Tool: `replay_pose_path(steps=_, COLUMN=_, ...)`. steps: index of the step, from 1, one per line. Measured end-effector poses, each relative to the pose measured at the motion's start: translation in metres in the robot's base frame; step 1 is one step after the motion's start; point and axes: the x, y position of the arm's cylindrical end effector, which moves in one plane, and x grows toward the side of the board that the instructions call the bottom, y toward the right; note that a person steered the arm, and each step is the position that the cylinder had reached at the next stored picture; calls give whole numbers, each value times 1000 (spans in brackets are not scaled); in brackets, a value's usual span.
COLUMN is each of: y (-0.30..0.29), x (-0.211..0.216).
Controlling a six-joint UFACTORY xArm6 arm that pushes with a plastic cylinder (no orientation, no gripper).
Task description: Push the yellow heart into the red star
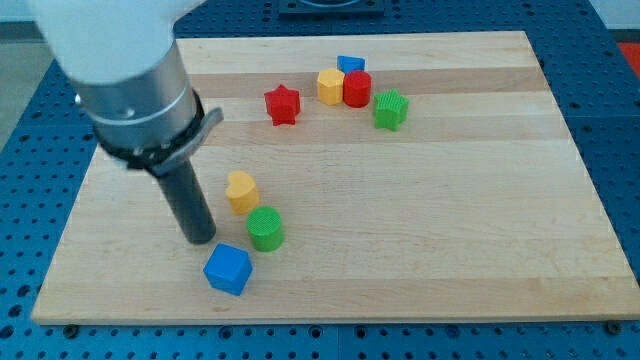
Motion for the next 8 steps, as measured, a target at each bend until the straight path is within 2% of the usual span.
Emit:
replay_pose_path(steps=1, y=27, x=-25)
replay_pose_path(steps=3, y=26, x=-125)
replay_pose_path(steps=4, y=26, x=-116)
replay_pose_path(steps=5, y=26, x=-70)
replay_pose_path(steps=6, y=46, x=-72)
replay_pose_path(steps=8, y=40, x=-154)
